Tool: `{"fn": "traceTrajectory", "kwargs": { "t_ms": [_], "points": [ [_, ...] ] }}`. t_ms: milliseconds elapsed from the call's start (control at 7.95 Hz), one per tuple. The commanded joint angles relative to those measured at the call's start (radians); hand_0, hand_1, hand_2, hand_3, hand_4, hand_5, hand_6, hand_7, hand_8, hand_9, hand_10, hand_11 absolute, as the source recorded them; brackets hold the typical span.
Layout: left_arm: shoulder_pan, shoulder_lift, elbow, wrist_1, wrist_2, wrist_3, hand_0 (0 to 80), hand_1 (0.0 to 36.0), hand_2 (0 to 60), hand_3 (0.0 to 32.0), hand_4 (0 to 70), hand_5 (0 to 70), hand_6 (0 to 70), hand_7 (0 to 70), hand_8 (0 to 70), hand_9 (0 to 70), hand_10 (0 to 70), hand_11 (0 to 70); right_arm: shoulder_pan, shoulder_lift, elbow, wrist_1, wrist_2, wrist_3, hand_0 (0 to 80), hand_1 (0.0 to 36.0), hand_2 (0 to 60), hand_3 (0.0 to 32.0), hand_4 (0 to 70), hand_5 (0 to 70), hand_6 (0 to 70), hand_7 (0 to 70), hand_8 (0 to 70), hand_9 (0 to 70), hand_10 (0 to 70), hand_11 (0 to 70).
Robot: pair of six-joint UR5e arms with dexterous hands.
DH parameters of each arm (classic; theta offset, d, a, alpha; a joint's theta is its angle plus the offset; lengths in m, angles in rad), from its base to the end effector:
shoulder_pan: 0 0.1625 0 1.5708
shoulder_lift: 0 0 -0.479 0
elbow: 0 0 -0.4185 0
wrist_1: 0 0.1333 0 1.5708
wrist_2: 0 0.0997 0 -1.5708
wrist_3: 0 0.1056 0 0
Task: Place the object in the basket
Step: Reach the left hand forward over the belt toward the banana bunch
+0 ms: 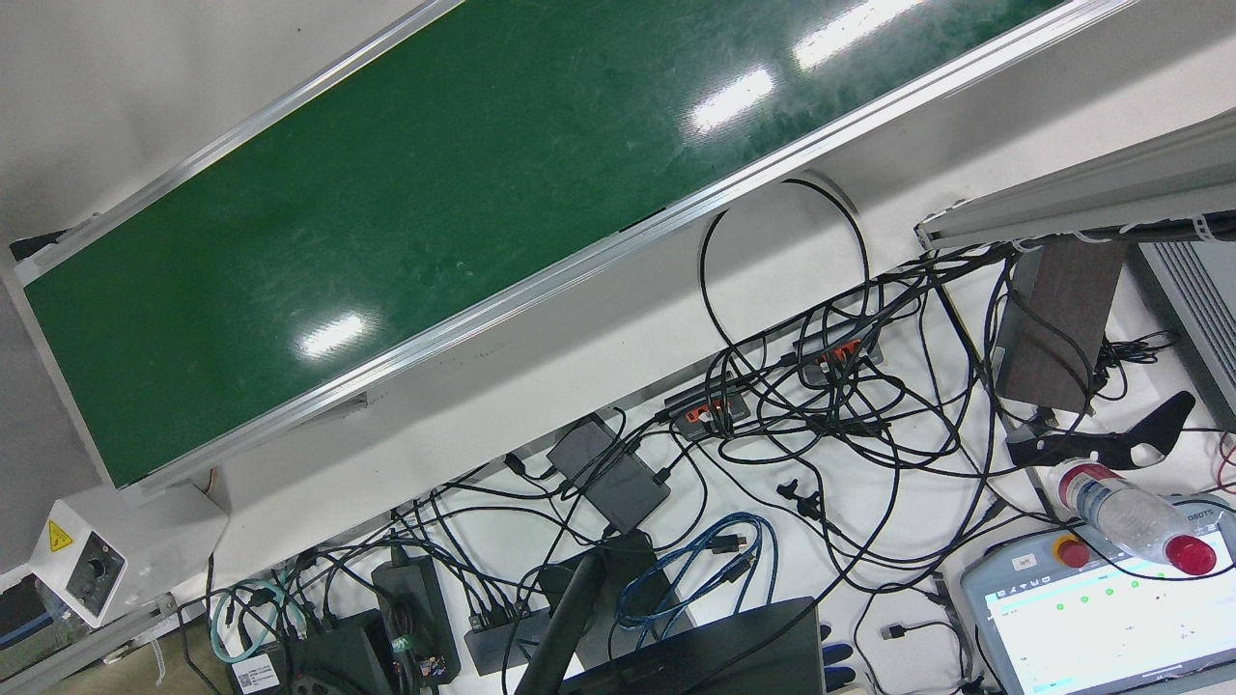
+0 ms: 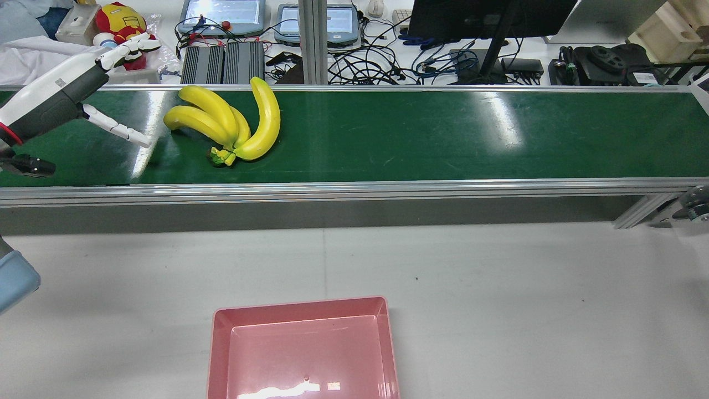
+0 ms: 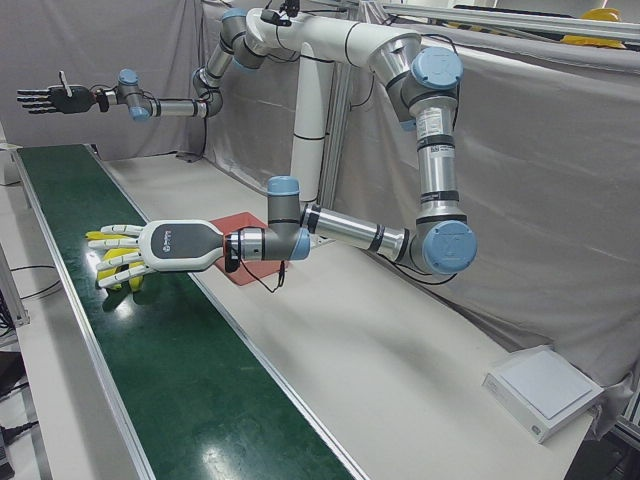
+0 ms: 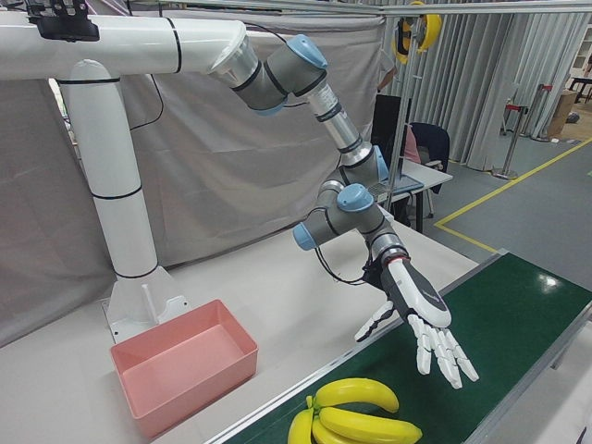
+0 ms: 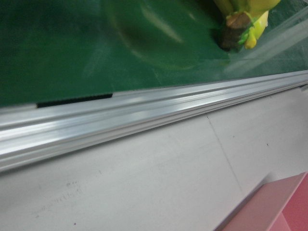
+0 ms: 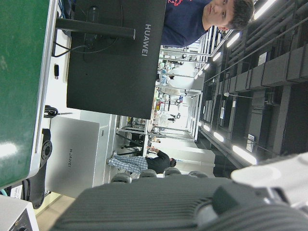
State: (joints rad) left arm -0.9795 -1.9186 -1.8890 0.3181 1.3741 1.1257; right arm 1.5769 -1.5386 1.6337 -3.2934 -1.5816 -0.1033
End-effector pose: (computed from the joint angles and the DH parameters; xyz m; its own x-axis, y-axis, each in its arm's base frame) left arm 0.2199 -0.6036 0.4127 -0.5662 0.0858 -0.8198 0.7455 0.4776 -0.4649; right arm 0.1354 -0.5310 0.7070 -0.9947 0.0105 0.1023 -0.1028 -0.0559 -0.9931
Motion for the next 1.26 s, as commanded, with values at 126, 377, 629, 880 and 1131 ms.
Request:
{"fn": "traceTrajectory", "kwargs": {
  "t_ms": [126,377,629,880,1131],
  "points": [
    [0.030,-0.043,0.034,0.031,0.010,0.035,54.8,17.5,1.6,15.8,2.2,16.0,2.7,7.1,9.7,10.0,2.1,5.1,0.000,0.000,0.000,0.000,0.000,0.001,0.0,0.0,0.0,0.0,0.0,0.0,0.0,0.0,0.0,0.0,0.0,0.0],
    [0.035,-0.129,0.173,0.039,0.057,0.036,54.0,15.9,0.0,17.0,0.8,15.1,2.2,6.5,9.3,9.7,2.1,5.1,0.000,0.000,0.002,0.000,0.000,0.001,0.0,0.0,0.0,0.0,0.0,0.0,0.0,0.0,0.0,0.0,0.0,0.0],
    [0.035,-0.138,0.189,0.039,0.066,0.036,53.9,16.0,0.0,18.8,0.0,14.6,1.8,6.4,9.3,9.6,1.9,4.9,0.000,0.000,0.002,0.000,0.000,0.001,0.0,0.0,0.0,0.0,0.0,0.0,0.0,0.0,0.0,0.0,0.0,0.0],
    [0.038,-0.138,0.188,0.041,0.069,0.037,54.3,16.2,0.0,19.6,0.0,14.4,1.6,6.3,9.0,9.5,1.7,4.6,0.000,0.000,0.002,0.000,0.000,0.001,0.0,0.0,0.0,0.0,0.0,0.0,0.0,0.0,0.0,0.0,0.0,0.0],
    [0.045,-0.138,0.188,0.042,0.069,0.063,52.6,16.6,5.6,17.0,3.1,19.3,2.5,7.9,11.9,12.7,3.6,7.1,0.000,0.000,0.002,0.000,0.000,0.001,0.0,0.0,0.0,0.0,0.0,0.0,0.0,0.0,0.0,0.0,0.0,0.0]
  ]
}}
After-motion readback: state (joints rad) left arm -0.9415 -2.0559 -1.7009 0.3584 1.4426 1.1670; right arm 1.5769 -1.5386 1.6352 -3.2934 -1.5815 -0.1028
